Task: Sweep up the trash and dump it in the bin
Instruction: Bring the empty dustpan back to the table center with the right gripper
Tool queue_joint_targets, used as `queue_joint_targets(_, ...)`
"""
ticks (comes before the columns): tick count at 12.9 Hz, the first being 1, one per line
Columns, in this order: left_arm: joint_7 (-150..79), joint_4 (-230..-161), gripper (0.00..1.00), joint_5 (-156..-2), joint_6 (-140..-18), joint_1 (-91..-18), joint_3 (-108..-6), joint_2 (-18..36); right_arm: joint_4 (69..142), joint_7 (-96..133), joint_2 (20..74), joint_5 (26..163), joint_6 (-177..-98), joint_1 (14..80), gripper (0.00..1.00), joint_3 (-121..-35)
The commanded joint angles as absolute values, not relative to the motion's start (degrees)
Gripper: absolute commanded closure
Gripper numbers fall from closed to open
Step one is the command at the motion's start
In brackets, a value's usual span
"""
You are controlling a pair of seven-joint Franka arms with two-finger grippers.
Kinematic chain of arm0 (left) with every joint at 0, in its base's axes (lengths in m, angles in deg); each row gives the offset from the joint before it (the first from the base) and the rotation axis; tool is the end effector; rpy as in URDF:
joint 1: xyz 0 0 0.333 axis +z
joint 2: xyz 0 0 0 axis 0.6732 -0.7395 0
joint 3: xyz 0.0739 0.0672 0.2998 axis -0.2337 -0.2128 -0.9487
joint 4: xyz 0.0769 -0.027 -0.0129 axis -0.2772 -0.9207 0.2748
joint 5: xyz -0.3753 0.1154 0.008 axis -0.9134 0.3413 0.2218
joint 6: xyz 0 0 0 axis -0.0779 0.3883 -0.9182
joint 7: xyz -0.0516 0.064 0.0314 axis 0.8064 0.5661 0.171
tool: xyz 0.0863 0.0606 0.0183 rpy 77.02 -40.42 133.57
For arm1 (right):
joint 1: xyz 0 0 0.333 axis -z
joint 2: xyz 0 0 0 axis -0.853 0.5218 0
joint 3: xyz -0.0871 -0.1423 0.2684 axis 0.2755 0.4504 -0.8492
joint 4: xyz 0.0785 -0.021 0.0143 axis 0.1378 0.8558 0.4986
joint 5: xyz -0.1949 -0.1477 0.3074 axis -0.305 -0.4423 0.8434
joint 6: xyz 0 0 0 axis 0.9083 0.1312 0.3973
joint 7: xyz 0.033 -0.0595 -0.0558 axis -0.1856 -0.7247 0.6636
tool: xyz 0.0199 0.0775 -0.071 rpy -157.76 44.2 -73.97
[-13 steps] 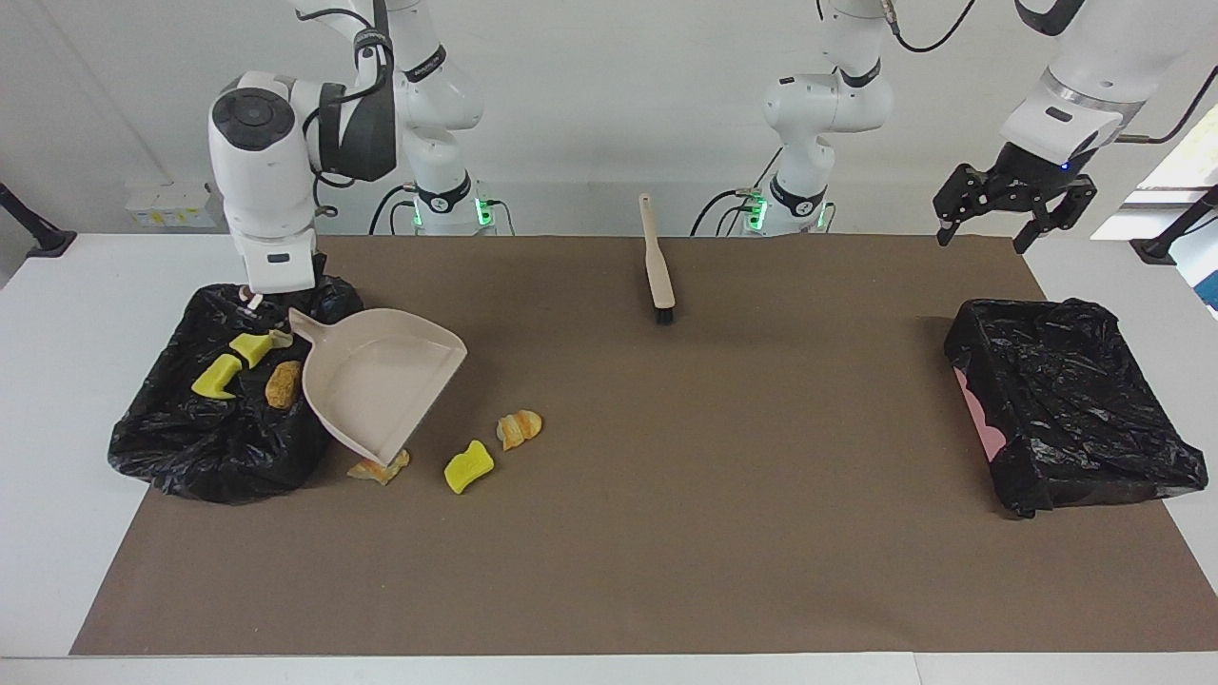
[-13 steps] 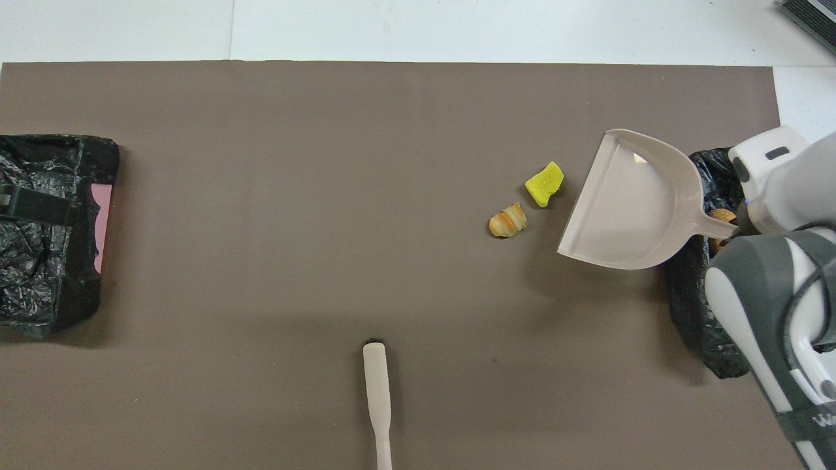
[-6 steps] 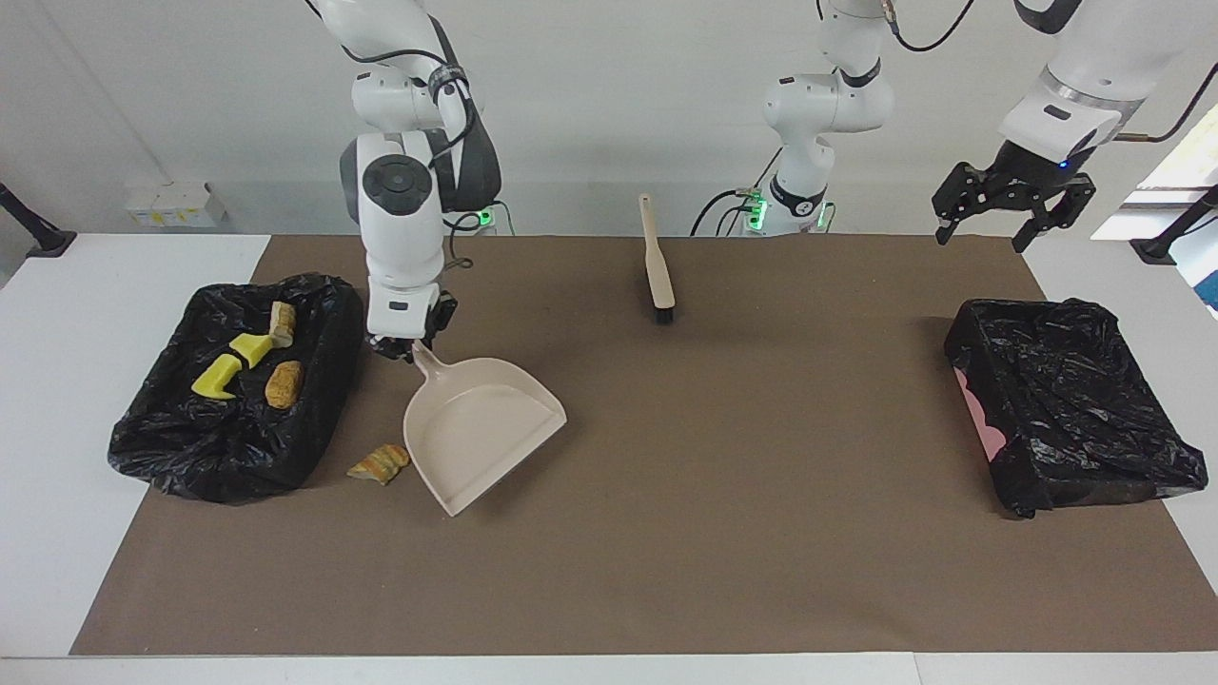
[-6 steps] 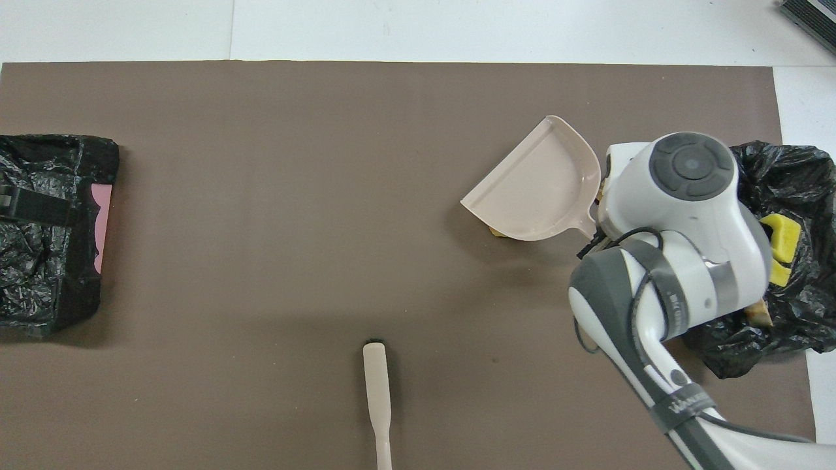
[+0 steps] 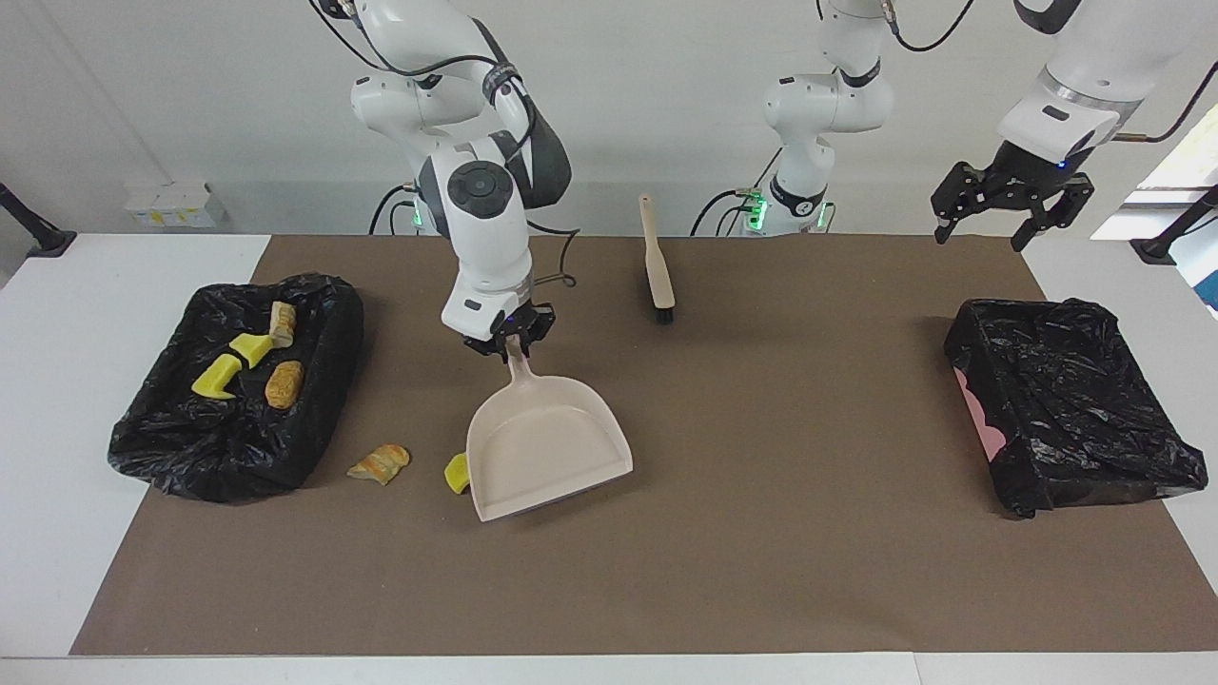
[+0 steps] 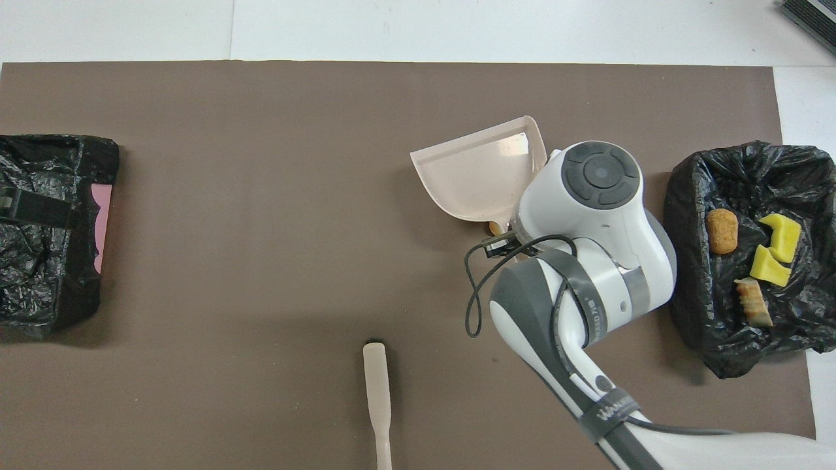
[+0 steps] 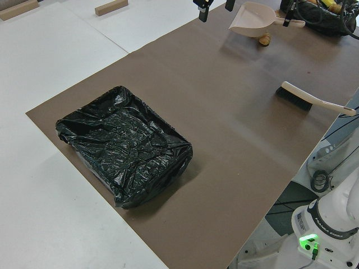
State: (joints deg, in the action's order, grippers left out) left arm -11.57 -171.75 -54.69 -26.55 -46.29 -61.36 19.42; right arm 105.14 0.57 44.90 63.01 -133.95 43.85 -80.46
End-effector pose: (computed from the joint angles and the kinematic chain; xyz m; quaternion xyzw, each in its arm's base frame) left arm 0.5417 -0.0297 0.6629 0.9950 -0.0991 0.0129 0.0059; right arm 0.5627 0.2472 0.4160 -0.9918 -0.1255 0.0255 0.0022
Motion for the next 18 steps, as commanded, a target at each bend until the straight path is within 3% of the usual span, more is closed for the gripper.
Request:
queue_joint_targets(1,-11.4,-171.3,0.0,-53.7,-24.9,-46.4,-61.2,19.8,93.8,-8.9,53.5,64.2,-130.7,39.3,1.0,-80.3)
queue_joint_targets(7,-11.4,-171.6,0.0,-53.7,-24.7,-46.4,-61.1,20.1,74.4,-20.6,68.8,63.8,-125.2,33.3,1.0,-80.7)
queue_joint_targets(12,-11.4,-171.7,0.0,-53.7,-24.6,-46.4,-61.2,20.2,73.2,-24.1,72.1,63.9,-126.4,32.6,1.0,-82.0)
queue_joint_targets(13,-11.4,-171.7,0.0,-53.7,-24.6,-46.4,-61.2,20.2,73.2,-25.0,72.1,63.9,-126.4,32.5,0.86,-82.0)
queue_joint_targets(14,-11.4,-171.7,0.0,-53.7,-24.6,-46.4,-61.1,20.2,73.4,-26.1,71.9,63.9,-126.4,32.6,0.01,-82.0)
queue_joint_targets(18,-11.2,-171.6,0.0,-53.8,-24.6,-46.4,-61.0,20.1,77.4,-25.7,66.3,63.4,-124.2,32.4,0.0,-82.0)
